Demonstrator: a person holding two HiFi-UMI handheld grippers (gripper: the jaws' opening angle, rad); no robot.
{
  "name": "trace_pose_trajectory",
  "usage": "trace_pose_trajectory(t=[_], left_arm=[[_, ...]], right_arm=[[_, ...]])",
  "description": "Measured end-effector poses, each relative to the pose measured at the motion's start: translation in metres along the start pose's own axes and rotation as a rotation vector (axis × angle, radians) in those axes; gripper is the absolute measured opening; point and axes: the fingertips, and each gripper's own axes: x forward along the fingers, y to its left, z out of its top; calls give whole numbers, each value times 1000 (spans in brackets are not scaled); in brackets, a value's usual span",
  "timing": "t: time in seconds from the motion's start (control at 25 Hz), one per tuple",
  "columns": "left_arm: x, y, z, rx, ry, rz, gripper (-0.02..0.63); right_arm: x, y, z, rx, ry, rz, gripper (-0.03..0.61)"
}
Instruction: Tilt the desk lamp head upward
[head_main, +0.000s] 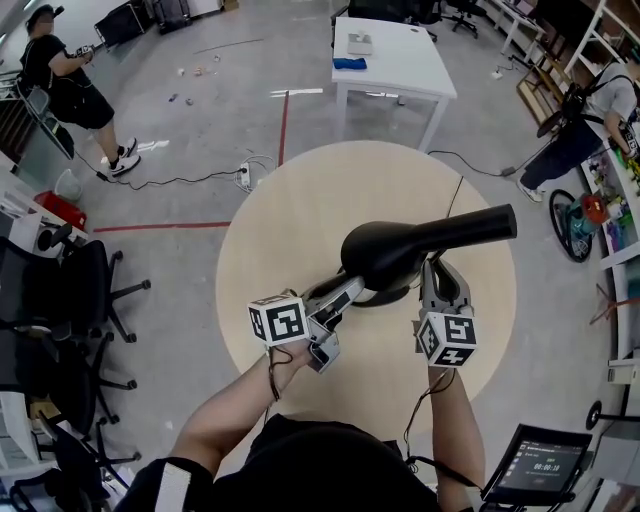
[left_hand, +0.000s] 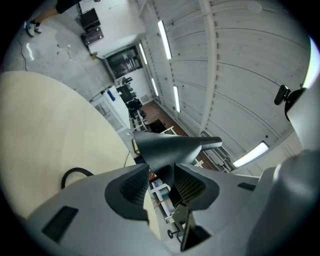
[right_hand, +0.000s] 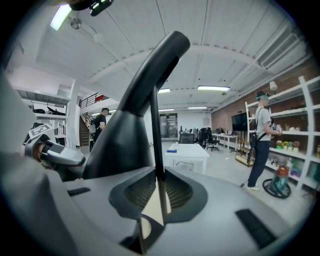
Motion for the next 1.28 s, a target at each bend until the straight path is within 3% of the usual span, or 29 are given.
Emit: trace_pose_trajectory(t=[0.24, 0.56, 1.28], left_arm=[[-3, -1, 9, -14, -65, -18, 166], [-15, -5, 29, 54, -102, 7, 130], [-45, -39, 76, 120, -192, -2, 130]], right_arm=[[1, -2, -2, 32, 16, 36, 54], [2, -3, -3, 25, 17, 20, 52], [0, 2, -1, -5, 43, 29, 52]])
